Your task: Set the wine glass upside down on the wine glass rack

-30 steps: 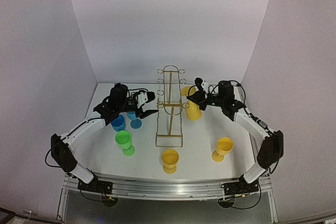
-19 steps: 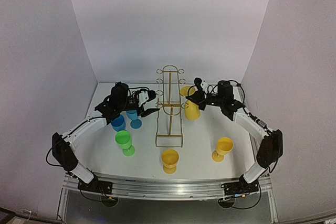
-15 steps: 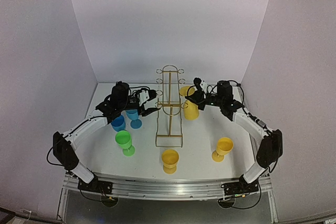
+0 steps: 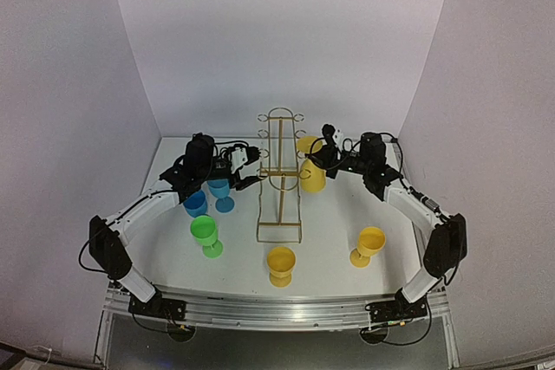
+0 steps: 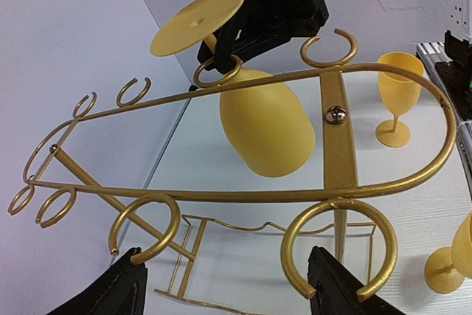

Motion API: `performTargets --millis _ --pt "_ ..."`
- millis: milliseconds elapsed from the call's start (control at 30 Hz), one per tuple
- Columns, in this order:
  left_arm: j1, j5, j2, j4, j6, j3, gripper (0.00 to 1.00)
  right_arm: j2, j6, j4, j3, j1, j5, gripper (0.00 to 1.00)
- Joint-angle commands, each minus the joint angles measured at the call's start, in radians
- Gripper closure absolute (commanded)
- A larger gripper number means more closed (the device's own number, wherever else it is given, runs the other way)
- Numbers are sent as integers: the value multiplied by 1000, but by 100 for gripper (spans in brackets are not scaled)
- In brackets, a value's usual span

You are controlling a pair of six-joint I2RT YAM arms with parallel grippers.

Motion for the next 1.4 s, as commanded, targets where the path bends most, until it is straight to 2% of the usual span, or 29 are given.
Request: performTargets --millis 0,700,967,1200,1367 --pt "-1 16 7 58 -1 62 26 5 16 37 -28 20 -3 100" --pt "0 22 19 75 -7 67 26 43 19 35 -25 42 21 99" --pt "0 22 6 72 -3 58 26 16 18 33 -45 42 65 76" --pt "0 21 -11 49 9 55 26 -29 15 25 -76 43 99 70" --pt "0 21 -32 32 18 41 26 -95 -15 -49 -122 43 170 52"
